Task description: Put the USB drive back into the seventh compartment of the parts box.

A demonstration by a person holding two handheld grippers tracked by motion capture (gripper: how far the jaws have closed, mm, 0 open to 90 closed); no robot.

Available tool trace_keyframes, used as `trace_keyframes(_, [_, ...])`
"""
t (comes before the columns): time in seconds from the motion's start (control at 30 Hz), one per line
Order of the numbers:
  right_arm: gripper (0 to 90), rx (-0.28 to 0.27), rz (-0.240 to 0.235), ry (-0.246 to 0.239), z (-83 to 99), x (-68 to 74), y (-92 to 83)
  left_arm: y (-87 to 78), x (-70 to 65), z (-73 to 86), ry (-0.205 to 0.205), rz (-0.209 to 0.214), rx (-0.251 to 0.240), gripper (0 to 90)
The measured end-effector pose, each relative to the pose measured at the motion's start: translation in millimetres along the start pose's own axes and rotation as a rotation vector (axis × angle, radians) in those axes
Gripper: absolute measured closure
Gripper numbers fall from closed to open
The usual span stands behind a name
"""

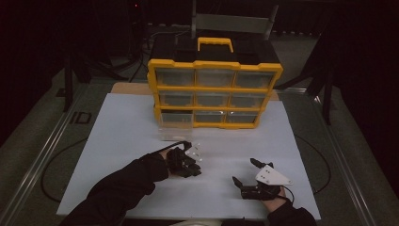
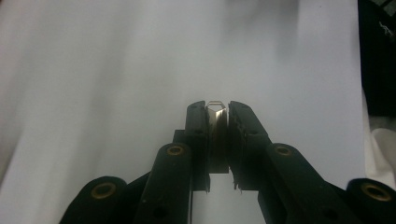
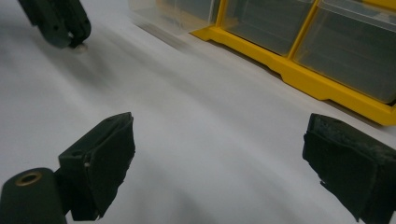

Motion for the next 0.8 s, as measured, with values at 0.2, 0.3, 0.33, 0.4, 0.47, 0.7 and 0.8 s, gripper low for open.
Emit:
trace_keyframes(0.2, [8.9,0.004,0.000,-0.002,0.3,-0.8,-0.1,-8.0,4.8,-3.1,-0.005,-0.017,-0.010,79.9])
trace_keyframes(0.3, [8.9,0.004,0.002,-0.007,0.2,-0.9,0.0,-13.1,8.2,-4.9,-0.008,-0.021,-0.014,80.0])
trace_keyframes(0.33, [8.9,0.002,0.000,-0.006,0.2,-1.0,0.1,-13.8,8.9,-5.4,-0.016,-0.027,-0.021,80.0])
trace_keyframes(0.4, [9.0,0.002,0.000,-0.006,0.2,-1.1,0.0,-16.1,11.0,-6.0,-0.018,-0.030,-0.021,80.0])
trace_keyframes(0.47, [8.9,0.002,0.001,-0.007,0.3,-1.0,0.1,-18.9,13.6,-7.0,-0.015,-0.030,-0.021,80.0])
trace_keyframes(0.7, [8.9,0.002,0.001,-0.003,0.3,-0.8,-0.2,-29.3,24.1,-11.9,-0.030,-0.046,-0.034,80.0])
trace_keyframes(0.8, [8.9,0.003,0.001,-0.005,0.3,-0.7,-0.2,-35.2,28.4,-15.0,-0.029,-0.058,-0.038,80.0])
Point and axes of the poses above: each handheld gripper's, and its own axes: y roughly forward along the jaws, z roughly out of its underside, x roughly to its left, the point moved 4 cm from there along y, roughly forward along the jaws, and after that the axes turned 14 degrees about -x, right-handed, at the moved point
